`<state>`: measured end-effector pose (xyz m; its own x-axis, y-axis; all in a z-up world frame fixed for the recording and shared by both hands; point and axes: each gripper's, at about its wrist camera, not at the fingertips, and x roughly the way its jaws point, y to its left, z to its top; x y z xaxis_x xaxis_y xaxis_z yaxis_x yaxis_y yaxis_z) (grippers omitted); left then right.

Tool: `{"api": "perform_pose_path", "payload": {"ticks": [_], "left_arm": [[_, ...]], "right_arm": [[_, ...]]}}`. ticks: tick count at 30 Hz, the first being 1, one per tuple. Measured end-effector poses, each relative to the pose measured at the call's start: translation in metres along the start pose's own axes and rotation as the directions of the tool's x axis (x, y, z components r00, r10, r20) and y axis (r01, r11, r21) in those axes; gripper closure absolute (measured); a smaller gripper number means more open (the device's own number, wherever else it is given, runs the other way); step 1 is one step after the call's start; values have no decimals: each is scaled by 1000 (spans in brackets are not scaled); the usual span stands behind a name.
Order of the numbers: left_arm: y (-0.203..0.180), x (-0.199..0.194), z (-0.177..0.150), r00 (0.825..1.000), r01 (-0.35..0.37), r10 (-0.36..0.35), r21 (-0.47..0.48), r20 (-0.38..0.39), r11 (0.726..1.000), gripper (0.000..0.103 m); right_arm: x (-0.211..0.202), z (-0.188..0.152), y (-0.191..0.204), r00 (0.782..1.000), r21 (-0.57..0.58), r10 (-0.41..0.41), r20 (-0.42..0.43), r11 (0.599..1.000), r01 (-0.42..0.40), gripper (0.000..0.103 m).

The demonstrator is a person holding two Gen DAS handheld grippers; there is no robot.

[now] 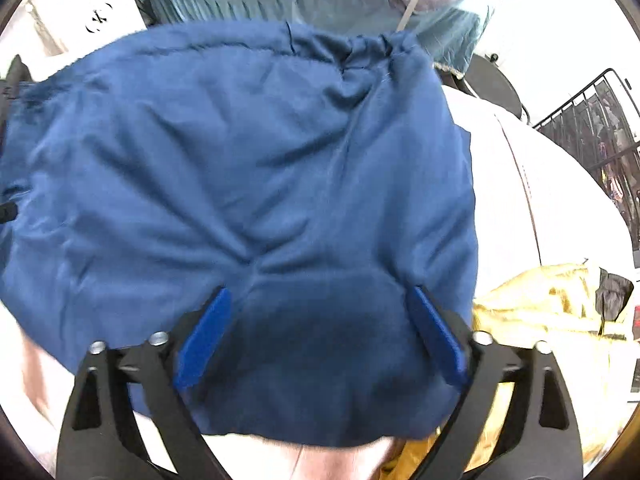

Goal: Fold large clothes

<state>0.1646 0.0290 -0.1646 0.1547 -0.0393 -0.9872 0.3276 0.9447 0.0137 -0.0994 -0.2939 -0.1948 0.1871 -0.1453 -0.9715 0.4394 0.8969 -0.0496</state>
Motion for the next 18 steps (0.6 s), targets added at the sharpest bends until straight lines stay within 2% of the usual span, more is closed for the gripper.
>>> {"api": "perform_pose_path", "payload": {"ticks": [4, 7, 9, 13, 18], "left_arm": [[1, -23, -34, 1000, -5, 5, -6, 28, 1000, 6], [10, -30, -60, 1000, -17, 17, -35, 15, 999, 6], [29, -33, -72, 1000, -16, 16, -65, 2, 998, 6], [57, -38, -97, 1000, -23, 22, -133, -9, 991, 6], [79, -39, -87, 999, -1, -8, -211, -45, 977, 6]], "right_arm": [[-20, -27, -21, 998, 5, 55, 41, 998, -55, 11], [-41, -45, -26, 994, 31, 86, 69, 996, -89, 11], [-54, -54, -44, 988, 99, 132, 85, 985, -140, 11], [-55, -61, -98, 970, 272, 215, 111, 932, -238, 11], [-36, -46, -140, 954, 328, 278, 107, 896, -298, 11]]}}
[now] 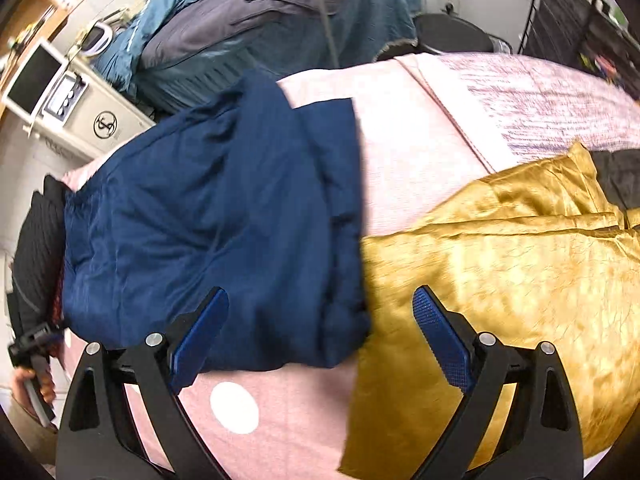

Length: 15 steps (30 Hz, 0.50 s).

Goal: Fold large clothes

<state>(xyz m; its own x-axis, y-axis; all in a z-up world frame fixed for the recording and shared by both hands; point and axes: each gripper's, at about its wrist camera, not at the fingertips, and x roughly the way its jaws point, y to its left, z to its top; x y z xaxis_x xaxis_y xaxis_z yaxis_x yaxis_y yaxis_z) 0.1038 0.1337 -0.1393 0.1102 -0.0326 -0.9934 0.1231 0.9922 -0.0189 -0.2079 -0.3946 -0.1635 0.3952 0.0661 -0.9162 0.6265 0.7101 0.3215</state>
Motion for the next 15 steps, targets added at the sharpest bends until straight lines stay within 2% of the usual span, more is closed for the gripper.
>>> {"api": "perform_pose_path", "payload": {"ticks": [4, 7, 12, 15], "left_arm": [[2, 0, -4, 1000, 13, -13, -16, -8, 1000, 6], [-5, -3, -10, 1000, 16, -16, 11, -12, 1000, 6], [-14, -12, -12, 1000, 24, -24, 61, -3, 998, 6], [-13, -15, -17, 1000, 20, -19, 74, -8, 997, 6]], "right_arm": [[19, 22, -5, 997, 39, 72, -32, 997, -71, 11], [46, 40, -2, 984, 62, 154, -91, 987, -149, 11], [103, 61, -5, 971, 94, 144, -189, 987, -128, 10], [122, 66, -8, 952, 134, 212, -219, 973, -186, 8]]}}
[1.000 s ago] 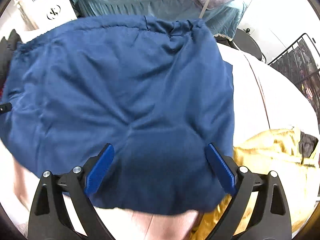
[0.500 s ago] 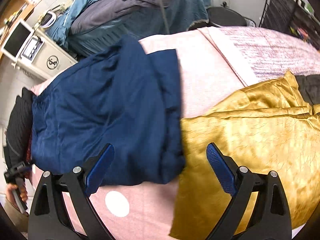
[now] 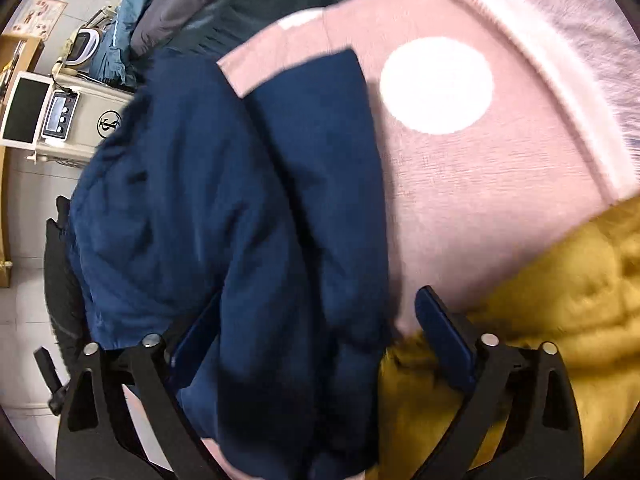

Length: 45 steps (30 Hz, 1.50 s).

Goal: Fold large clothes

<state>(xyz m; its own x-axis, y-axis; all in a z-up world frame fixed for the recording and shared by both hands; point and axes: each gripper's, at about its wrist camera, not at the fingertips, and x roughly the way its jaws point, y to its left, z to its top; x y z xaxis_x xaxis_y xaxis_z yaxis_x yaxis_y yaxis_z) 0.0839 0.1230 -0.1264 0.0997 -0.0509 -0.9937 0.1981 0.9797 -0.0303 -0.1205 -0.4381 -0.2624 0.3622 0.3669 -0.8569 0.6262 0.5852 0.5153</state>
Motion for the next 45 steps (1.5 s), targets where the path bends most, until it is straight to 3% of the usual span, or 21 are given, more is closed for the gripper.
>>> {"api": "perform_pose_path", "payload": {"ticks": [4, 9, 17, 21, 27, 30, 32, 35, 45], "left_arm": [[13, 11, 5, 1000, 0, -1, -20, -15, 1000, 6], [29, 17, 17, 999, 30, -30, -45, -13, 999, 6], [54, 14, 74, 994, 104, -102, -51, 39, 993, 6], [66, 23, 110, 983, 184, -184, -63, 16, 981, 6], [50, 59, 145, 986, 165, -163, 61, -28, 984, 6], [45, 77, 154, 979, 204, -202, 70, -30, 976, 5], [49, 88, 158, 960, 281, -280, 29, -27, 959, 5], [51, 100, 160, 942, 334, -334, -10, -36, 942, 5], [36, 107, 177, 939, 342, -337, 102, -65, 934, 5]], "right_arm": [[11, 5, 17, 996, -32, 90, -12, 995, -91, 8], [21, -1, 36, 1000, -74, -5, 2, 997, 5, 9], [11, -10, 45, 999, -70, -49, 14, 996, 50, 34], [6, -11, 55, 996, -72, -86, 12, 994, 86, 38], [10, -12, 67, 986, -67, -163, 19, 984, 164, 38], [14, -12, 75, 977, -68, -210, 27, 975, 211, 37], [17, -12, 82, 969, -73, -243, 33, 967, 245, 37], [24, -12, 89, 955, -85, -295, 41, 951, 298, 36], [41, -17, 119, 900, -111, -426, 95, 893, 435, 34]]}}
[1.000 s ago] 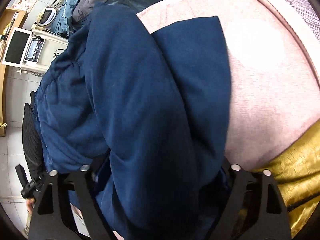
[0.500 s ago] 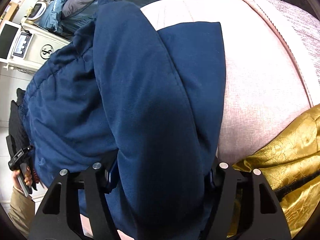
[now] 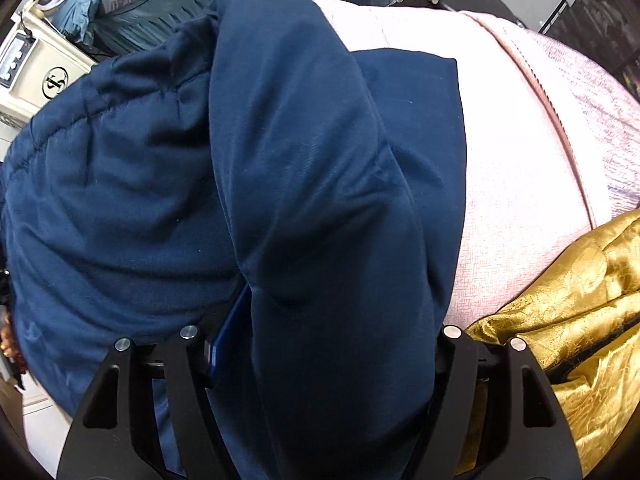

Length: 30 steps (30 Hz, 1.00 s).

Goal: Fold large clothes

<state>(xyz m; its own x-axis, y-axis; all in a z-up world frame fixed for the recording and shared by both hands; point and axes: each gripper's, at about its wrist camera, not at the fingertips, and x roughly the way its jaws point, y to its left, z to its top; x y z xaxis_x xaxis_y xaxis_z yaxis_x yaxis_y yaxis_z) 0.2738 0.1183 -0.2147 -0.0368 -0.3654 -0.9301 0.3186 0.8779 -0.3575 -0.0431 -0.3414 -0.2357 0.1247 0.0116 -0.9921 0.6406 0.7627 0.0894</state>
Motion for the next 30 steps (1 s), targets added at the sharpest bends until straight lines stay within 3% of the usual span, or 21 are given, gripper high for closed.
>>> {"api": "perform_pose_path", "payload": {"ticks": [4, 8, 10, 15, 19, 21, 24, 28, 30], "left_arm": [[-6, 5, 3, 1000, -26, 26, 24, 17, 999, 5], [-7, 1, 4, 999, -22, 21, 35, 25, 999, 10], [-9, -6, -3, 1000, 10, -11, 45, 28, 999, 32], [-21, -14, -8, 999, -16, 13, 63, 49, 998, 46], [-31, -27, -16, 996, -19, 12, 85, 86, 996, 70], [-34, -39, -24, 994, -3, -7, 95, 106, 995, 76], [-40, -60, -35, 988, 46, -59, 90, 146, 995, 80], [-42, -105, -62, 959, 182, -193, 70, 207, 981, 81], [-50, -128, -83, 952, 188, -204, 91, 226, 978, 82]], "right_arm": [[-2, 2, 27, 998, -23, -59, 19, 998, 59, 37], [-8, 0, 51, 992, -68, -120, 39, 990, 122, 50], [-10, -3, 64, 985, -103, -162, 54, 981, 167, 57], [-18, -23, 89, 972, -138, -222, 71, 963, 230, 71], [-39, -35, 97, 969, -114, -227, 93, 965, 237, 77], [-56, -45, 113, 966, -120, -220, 137, 964, 237, 79], [-85, -74, 129, 962, -126, -183, 205, 969, 211, 80], [-128, -115, 140, 954, -115, -115, 276, 982, 152, 81], [-149, -134, 140, 956, -103, -57, 289, 990, 91, 82]]}}
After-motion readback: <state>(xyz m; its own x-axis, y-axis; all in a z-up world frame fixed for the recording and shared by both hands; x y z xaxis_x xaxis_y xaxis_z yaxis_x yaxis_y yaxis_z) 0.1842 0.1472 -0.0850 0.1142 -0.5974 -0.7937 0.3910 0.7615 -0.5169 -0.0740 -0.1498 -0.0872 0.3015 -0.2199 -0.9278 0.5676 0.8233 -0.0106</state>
